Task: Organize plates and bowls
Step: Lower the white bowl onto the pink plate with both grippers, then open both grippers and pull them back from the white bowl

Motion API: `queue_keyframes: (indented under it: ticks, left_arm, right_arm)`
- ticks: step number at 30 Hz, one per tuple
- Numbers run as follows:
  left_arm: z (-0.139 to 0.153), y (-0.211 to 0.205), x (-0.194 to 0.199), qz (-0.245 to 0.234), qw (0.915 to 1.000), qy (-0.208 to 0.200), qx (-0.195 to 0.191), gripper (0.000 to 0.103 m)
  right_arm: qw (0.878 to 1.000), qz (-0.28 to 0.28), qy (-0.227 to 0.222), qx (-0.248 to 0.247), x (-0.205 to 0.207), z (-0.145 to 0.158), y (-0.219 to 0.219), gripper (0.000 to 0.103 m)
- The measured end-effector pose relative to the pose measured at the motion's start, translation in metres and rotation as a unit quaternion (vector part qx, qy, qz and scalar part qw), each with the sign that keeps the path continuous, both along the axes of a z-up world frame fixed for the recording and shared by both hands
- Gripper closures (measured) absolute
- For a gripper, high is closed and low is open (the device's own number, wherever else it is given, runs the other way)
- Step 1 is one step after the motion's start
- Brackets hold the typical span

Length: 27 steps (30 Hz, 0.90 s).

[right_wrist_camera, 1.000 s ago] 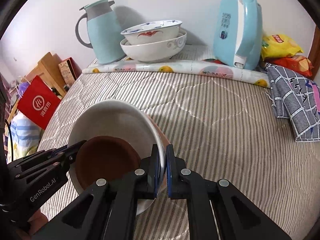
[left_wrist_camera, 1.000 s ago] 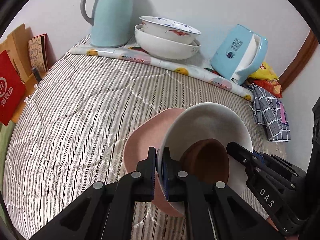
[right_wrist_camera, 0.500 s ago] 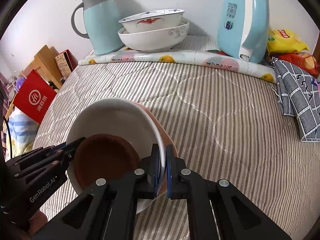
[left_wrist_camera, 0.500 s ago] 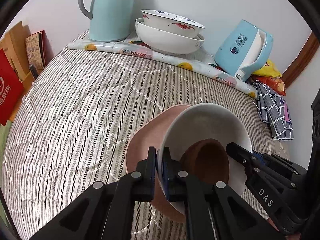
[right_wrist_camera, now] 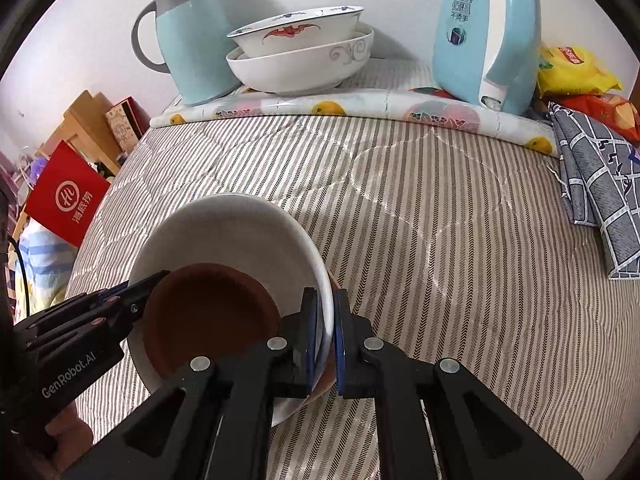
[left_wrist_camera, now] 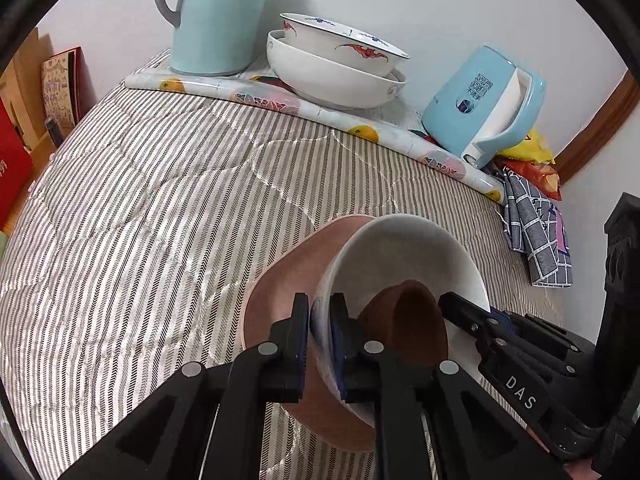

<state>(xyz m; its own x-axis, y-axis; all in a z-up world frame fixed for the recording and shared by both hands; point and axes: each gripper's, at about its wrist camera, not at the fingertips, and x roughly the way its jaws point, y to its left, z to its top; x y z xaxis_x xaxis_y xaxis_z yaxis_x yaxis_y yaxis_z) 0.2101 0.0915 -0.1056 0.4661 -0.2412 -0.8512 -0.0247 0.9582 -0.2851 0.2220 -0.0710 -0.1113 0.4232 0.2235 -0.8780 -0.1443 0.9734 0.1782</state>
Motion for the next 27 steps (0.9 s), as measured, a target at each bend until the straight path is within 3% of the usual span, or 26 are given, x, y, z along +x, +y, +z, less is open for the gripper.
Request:
queue_keyframes:
  ticks: [11,19,24,27]
  left_arm:
    - [0.006,0.003,-0.006,0.004,0.9999,0.001,0.009,0.080]
    - [0.020,0.002,-0.018,0.011,0.9990,-0.016,0.040,0.073]
    - [0.034,0.002,-0.036,0.017,0.9966,-0.043,0.068,0.065]
    - [0.044,0.000,-0.048,0.017,0.9949,-0.059,0.080,0.054]
  right_arm:
    - [1.000,-0.001,-0.014,0.013,-0.004,0.012,-0.006,0.090]
    - [1.000,0.005,-0.025,0.014,-0.018,0.021,-0.011,0.089]
    - [0.999,0.008,-0.036,0.011,-0.033,0.031,-0.015,0.076]
    - [0.999,0.006,-0.049,0.000,-0.044,0.038,-0.017,0.070]
